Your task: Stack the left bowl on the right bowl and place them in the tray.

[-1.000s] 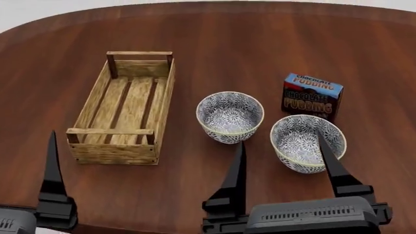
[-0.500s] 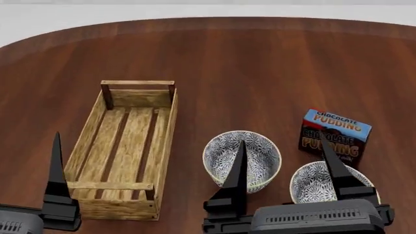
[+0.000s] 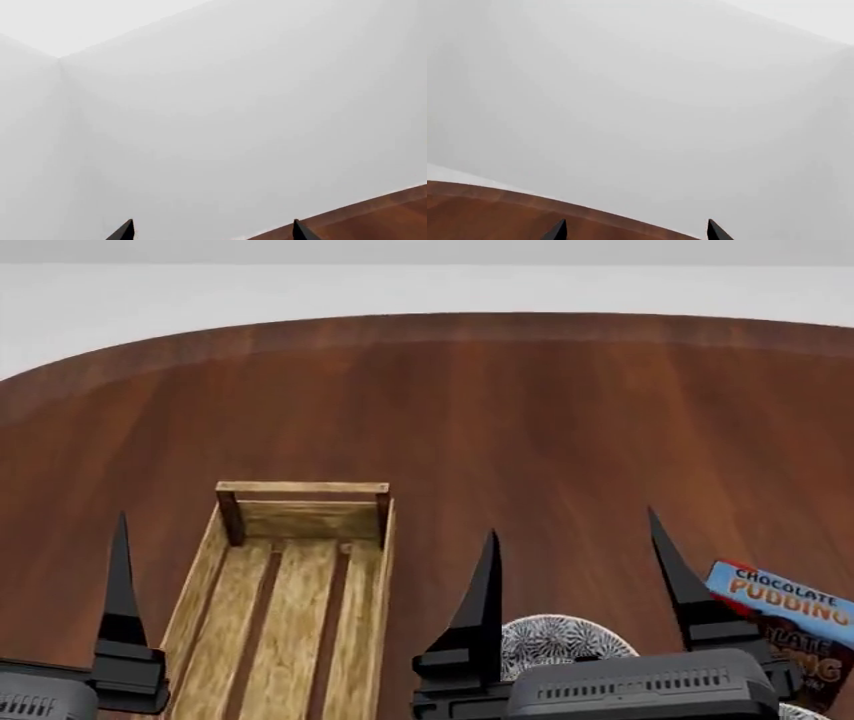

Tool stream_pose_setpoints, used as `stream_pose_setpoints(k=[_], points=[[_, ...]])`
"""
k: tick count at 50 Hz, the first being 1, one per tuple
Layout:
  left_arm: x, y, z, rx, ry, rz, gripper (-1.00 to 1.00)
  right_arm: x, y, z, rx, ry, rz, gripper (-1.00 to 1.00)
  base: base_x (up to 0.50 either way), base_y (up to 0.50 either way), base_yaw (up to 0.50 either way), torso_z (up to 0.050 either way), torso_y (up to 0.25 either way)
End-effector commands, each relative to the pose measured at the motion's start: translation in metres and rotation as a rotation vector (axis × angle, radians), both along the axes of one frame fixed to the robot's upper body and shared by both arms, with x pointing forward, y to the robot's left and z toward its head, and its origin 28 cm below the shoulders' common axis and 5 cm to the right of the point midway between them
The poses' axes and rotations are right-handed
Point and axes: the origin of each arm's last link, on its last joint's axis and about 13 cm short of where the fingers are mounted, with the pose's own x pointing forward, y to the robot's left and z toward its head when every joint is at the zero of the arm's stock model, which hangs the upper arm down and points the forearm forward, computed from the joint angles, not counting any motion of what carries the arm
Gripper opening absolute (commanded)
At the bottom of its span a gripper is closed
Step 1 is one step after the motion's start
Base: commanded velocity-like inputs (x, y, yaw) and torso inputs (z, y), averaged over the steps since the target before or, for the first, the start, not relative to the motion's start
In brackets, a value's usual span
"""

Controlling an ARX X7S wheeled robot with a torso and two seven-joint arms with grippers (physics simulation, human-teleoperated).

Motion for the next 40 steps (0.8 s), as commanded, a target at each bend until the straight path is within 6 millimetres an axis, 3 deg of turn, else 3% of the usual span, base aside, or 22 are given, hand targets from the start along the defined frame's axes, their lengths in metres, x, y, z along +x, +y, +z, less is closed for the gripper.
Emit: stream_pose_setpoints(k=[1, 14, 21, 22, 25, 40], points=[[-0.001, 0.000, 0.001, -0.004, -0.009, -0.005, 1.00, 0.000, 0.000, -0.001, 0.015, -0.003, 0.007, 1.00, 0.50, 0.16, 0.00, 0.000, 0.000], [-0.002, 0.002, 0.003, -0.018, 0.006, 0.014, 1.00, 0.000, 0.000, -0.001, 0.037, -0.004, 0.012, 1.00, 0.49, 0.13, 0.00, 0.000, 0.001], [-0.007, 0.005, 0.001, -0.056, -0.005, -0.029, 1.00, 0.000, 0.000, -0.002, 0.037, -0.005, 0.009, 1.00, -0.01, 0.00, 0.00, 0.000, 0.002], [-0.007, 0.006, -0.001, -0.083, 0.066, -0.070, 1.00, 0.000, 0.000, -0.002, 0.039, -0.006, 0.012, 1.00, 0.00, 0.00, 0.00, 0.000, 0.000], [-0.010, 0.007, 0.000, -0.105, 0.014, -0.066, 1.00, -0.001, 0.000, -0.001, 0.042, -0.012, 0.015, 1.00, 0.00, 0.00, 0.00, 0.000, 0.000], [-0.012, 0.011, -0.006, -0.042, 0.019, -0.062, 1.00, -0.002, 0.000, -0.001, 0.042, -0.013, 0.022, 1.00, 0.00, 0.00, 0.00, 0.000, -0.048]])
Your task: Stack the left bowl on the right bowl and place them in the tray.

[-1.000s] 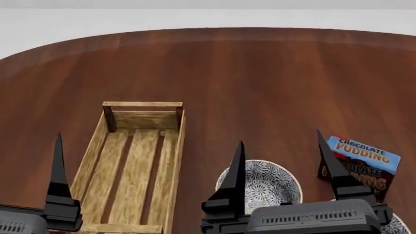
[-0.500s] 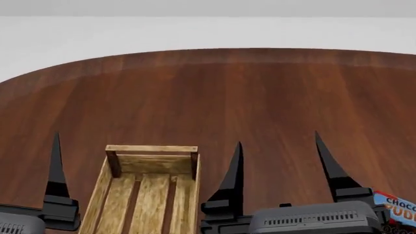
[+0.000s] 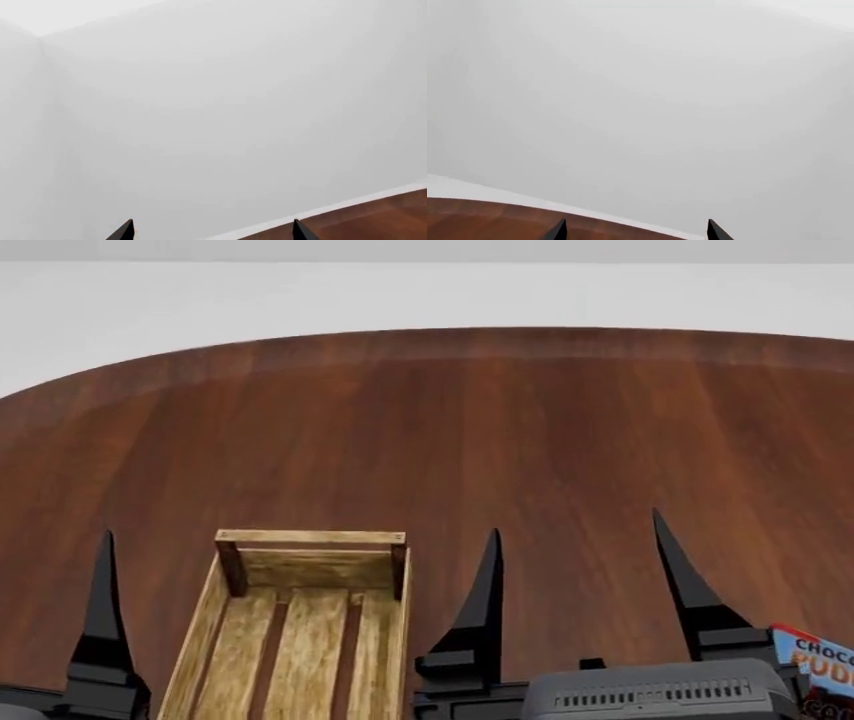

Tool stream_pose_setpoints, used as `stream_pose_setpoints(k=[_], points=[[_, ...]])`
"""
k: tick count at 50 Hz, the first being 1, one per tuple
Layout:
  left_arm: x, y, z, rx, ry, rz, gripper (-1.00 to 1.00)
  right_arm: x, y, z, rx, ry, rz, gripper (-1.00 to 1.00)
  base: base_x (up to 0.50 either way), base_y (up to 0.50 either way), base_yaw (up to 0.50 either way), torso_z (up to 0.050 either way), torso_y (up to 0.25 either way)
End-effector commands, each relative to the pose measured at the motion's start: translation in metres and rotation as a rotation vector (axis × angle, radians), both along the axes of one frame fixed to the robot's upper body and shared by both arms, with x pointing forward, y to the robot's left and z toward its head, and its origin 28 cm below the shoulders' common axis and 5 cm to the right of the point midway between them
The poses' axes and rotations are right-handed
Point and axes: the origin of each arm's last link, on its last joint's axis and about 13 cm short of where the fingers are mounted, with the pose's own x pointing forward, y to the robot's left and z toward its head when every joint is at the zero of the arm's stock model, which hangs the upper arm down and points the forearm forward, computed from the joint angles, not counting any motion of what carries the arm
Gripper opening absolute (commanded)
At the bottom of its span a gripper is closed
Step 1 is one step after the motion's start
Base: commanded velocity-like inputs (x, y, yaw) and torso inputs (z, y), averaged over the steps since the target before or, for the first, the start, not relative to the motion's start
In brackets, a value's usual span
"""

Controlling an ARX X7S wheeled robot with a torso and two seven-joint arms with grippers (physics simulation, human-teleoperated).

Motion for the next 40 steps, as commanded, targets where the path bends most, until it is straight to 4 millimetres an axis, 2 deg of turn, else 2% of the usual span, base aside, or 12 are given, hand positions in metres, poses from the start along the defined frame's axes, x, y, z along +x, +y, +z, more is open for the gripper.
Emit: stream_pose_setpoints(k=[1, 40], points=[[-0.0029, 0.0030, -0.0018, 0.015, -0.002, -0.004, 1.00, 0.0000, 0.0005, -0.0006, -0.001, 0.002, 0.007, 1.00, 0.00, 0.00, 0.00, 0.000, -0.250], [-0.0017, 0.0059, -0.0012, 0.029, -0.010, 0.022, 1.00, 0.0002, 0.0006, -0.0019, 0.005, 0.012, 0.018, 1.00, 0.00, 0.00, 0.00, 0.000, -0.250]])
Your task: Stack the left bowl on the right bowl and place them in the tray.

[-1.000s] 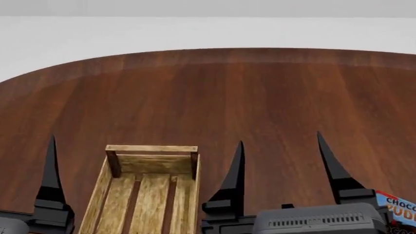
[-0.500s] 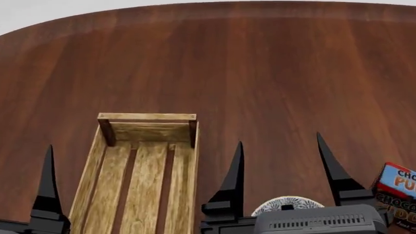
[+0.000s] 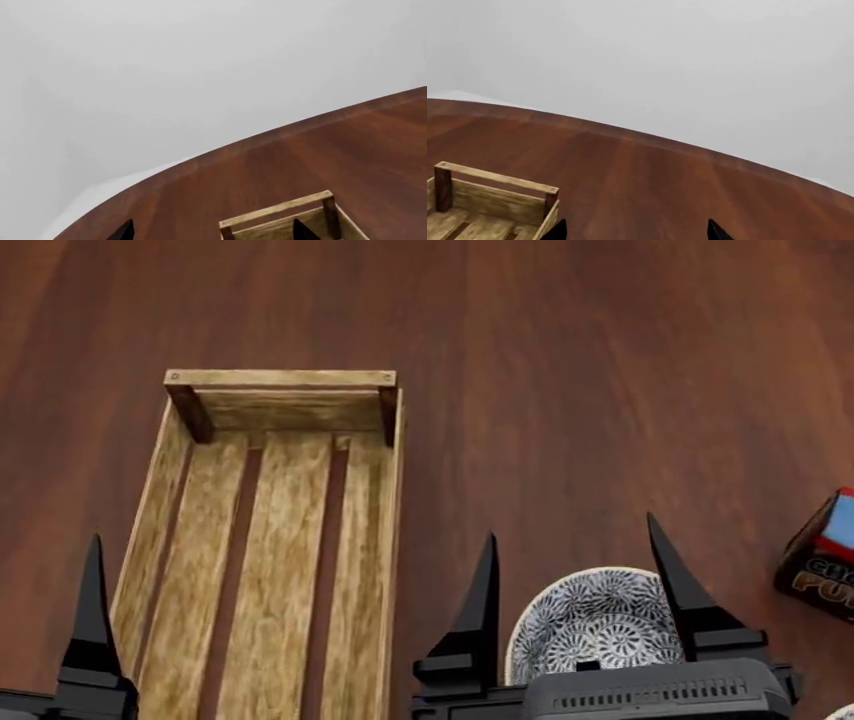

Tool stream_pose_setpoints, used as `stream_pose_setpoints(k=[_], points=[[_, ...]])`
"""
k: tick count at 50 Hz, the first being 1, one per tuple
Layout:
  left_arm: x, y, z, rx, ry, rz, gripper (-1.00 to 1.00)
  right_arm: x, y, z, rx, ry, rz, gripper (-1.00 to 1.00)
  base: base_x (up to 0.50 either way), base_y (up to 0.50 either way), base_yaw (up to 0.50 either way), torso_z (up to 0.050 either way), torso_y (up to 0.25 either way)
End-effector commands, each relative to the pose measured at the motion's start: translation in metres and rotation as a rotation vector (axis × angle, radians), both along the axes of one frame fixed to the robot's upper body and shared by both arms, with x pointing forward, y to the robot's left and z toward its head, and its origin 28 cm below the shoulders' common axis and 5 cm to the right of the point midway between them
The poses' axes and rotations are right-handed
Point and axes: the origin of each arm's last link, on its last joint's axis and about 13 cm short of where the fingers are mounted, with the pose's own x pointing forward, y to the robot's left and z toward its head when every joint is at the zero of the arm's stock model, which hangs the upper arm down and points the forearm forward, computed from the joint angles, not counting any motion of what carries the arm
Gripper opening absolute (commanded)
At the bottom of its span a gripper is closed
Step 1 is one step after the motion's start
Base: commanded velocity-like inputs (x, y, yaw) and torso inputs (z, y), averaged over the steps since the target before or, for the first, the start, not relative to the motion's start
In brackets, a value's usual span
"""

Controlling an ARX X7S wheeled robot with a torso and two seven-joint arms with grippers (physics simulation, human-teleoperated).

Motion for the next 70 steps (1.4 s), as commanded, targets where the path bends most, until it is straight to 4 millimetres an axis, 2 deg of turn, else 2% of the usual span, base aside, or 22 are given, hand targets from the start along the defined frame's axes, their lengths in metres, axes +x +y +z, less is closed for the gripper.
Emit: stream_pose_setpoints(k=[1, 5, 15, 26, 33, 38, 42, 70], points=[[-0.001, 0.000, 0.001, 0.007, -0.010, -0.001, 1.00, 0.000, 0.001, 0.000, 0.005, 0.002, 0.005, 1.00, 0.00, 0.00, 0.00, 0.000, -0.250], [0.000, 0.000, 0.000, 0.049, -0.023, 0.034, 1.00, 0.000, 0.001, 0.000, 0.010, 0.003, 0.012, 1.00, 0.00, 0.00, 0.00, 0.000, -0.241], [-0.002, 0.000, 0.010, 0.042, -0.047, 0.054, 1.00, 0.000, 0.008, 0.003, -0.027, 0.131, 0.069, 1.00, 0.00, 0.00, 0.00, 0.000, 0.000], [-0.001, 0.004, 0.012, 0.024, -0.062, 0.110, 1.00, 0.004, 0.008, 0.027, -0.074, 0.268, 0.092, 1.00, 0.00, 0.00, 0.00, 0.000, 0.000], [-0.004, 0.006, 0.014, 0.012, -0.057, 0.120, 1.00, 0.008, 0.007, 0.031, -0.079, 0.405, 0.110, 1.00, 0.00, 0.00, 0.00, 0.000, 0.000], [-0.004, 0.005, 0.014, 0.018, -0.054, 0.112, 1.00, 0.016, 0.005, 0.026, -0.070, 0.482, 0.112, 1.00, 0.00, 0.00, 0.00, 0.000, 0.000], [-0.003, 0.002, 0.012, 0.036, -0.047, 0.104, 1.00, 0.033, 0.002, 0.013, -0.044, 0.570, 0.103, 1.00, 0.00, 0.00, 0.00, 0.000, 0.000], [-0.004, 0.003, 0.012, 0.060, -0.049, 0.112, 1.00, 0.049, 0.000, -0.020, -0.006, 0.734, 0.008, 1.00, 0.00, 0.00, 0.00, 0.000, 0.000]])
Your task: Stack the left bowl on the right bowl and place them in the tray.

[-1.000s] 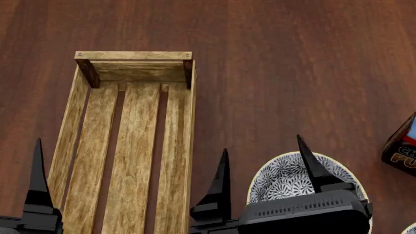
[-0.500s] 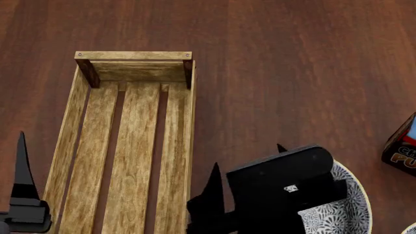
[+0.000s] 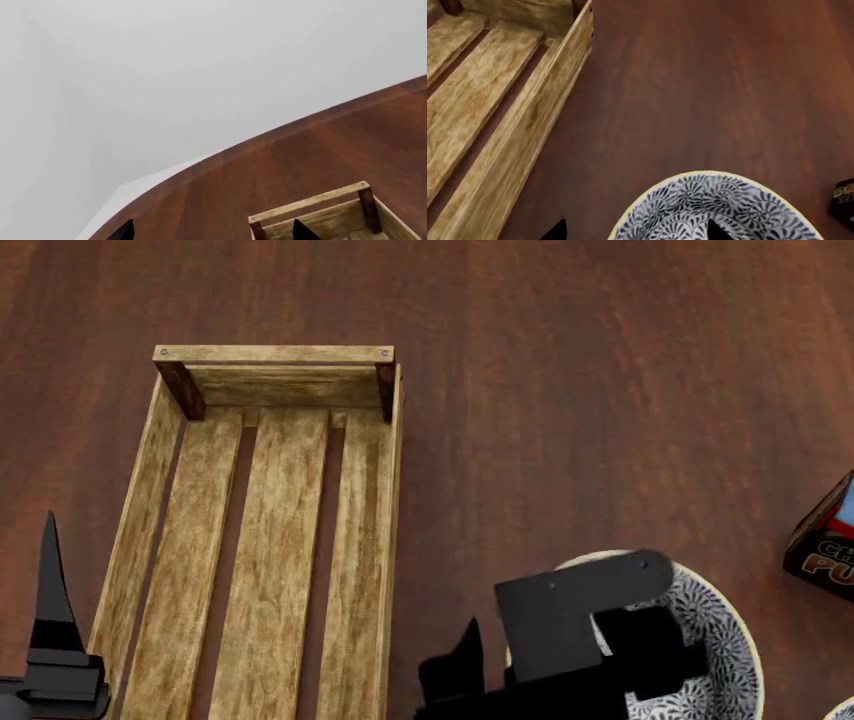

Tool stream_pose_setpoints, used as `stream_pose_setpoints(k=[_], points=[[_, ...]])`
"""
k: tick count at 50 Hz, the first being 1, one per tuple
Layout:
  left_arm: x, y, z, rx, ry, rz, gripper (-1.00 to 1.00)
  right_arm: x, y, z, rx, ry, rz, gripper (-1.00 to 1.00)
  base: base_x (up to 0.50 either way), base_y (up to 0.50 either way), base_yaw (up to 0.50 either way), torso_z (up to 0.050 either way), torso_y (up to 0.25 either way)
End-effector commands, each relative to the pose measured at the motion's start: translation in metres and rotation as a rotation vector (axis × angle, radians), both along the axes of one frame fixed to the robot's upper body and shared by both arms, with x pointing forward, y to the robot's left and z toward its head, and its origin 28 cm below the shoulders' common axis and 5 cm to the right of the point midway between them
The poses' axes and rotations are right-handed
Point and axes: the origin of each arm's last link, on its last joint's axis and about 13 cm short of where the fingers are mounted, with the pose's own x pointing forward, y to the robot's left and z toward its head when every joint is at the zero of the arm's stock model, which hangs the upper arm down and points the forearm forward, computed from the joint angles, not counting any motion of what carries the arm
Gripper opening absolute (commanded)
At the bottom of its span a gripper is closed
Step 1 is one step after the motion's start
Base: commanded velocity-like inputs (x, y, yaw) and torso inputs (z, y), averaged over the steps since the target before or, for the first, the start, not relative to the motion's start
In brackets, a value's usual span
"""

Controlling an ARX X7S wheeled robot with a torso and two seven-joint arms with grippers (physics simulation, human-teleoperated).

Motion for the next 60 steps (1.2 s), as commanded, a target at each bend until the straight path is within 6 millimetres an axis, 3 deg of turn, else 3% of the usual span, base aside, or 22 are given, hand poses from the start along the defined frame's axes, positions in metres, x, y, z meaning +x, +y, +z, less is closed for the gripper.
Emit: stream_pose_setpoints(k=[1, 26, 48, 49, 60], points=[[0.000, 0.000, 0.000, 0.008, 0.001, 0.002, 1.00, 0.007, 0.001, -0.015, -0.002, 0.070, -0.021, 1.00, 0.00, 0.00, 0.00, 0.000, 0.000], [-0.002, 0.002, 0.002, 0.012, -0.005, 0.002, 1.00, 0.019, 0.005, -0.046, -0.007, 0.178, 0.000, 1.00, 0.00, 0.00, 0.00, 0.000, 0.000], [-0.002, 0.001, 0.002, 0.018, -0.005, 0.000, 1.00, 0.022, 0.004, -0.061, -0.004, 0.238, -0.022, 1.00, 0.00, 0.00, 0.00, 0.000, 0.000], [-0.002, 0.001, 0.001, 0.018, -0.005, 0.000, 1.00, 0.022, 0.003, -0.062, -0.006, 0.237, -0.034, -1.00, 0.00, 0.00, 0.00, 0.000, 0.000], [-0.002, 0.001, 0.002, 0.018, -0.006, 0.002, 1.00, 0.018, 0.004, -0.053, -0.015, 0.210, -0.031, -1.00, 0.00, 0.00, 0.00, 0.000, -0.004]])
